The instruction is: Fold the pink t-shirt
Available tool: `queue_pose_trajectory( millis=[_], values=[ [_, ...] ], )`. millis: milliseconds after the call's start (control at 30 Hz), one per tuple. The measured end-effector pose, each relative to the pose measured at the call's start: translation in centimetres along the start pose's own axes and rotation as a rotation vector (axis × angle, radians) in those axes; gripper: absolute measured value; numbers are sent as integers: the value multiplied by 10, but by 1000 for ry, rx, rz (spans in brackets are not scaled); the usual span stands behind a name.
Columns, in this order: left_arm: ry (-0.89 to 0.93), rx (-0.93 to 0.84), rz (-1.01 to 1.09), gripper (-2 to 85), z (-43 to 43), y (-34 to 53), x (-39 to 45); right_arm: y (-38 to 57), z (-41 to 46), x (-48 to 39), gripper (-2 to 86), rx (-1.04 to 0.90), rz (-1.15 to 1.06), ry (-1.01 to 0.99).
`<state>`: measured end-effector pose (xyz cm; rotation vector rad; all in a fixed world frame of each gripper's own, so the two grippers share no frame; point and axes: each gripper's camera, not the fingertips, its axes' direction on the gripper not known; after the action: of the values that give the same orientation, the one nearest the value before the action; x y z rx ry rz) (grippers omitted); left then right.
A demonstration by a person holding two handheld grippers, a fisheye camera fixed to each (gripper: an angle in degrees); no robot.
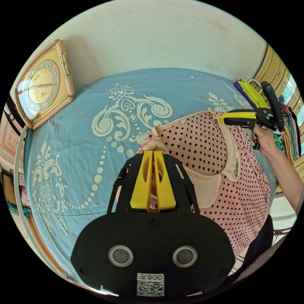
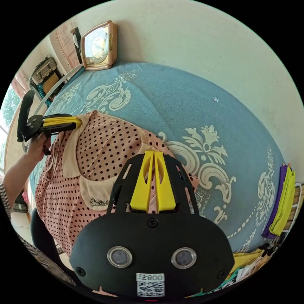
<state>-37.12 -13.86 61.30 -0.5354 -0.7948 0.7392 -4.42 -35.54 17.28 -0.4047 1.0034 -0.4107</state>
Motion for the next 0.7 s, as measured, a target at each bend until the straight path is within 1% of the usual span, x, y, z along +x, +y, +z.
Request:
queue_pose_trajectory(
  millis=[267, 400, 500, 567, 667, 700],
  values=[
    [4, 4, -28, 2, -9, -1, -5, -12, -1, 11, 0, -19, 15, -28],
    [43, 94, -21, 3, -44, 24, -9, 8, -30, 15, 1, 84, 14, -25],
    [36, 98, -3, 2, -56, 42, -10, 29, -44, 19, 1, 124, 11, -75],
    [6, 65, 7, 2, -52, 47, -11, 38, -38, 19, 1, 93, 16, -58],
    [-10, -36, -35, 2, -34, 44, -20, 40, -17, 26, 1, 15, 55, -38],
    [-2, -19, -46, 2, -34, 44, -24, 38, -10, 30, 1, -8, 73, -36]
  ],
)
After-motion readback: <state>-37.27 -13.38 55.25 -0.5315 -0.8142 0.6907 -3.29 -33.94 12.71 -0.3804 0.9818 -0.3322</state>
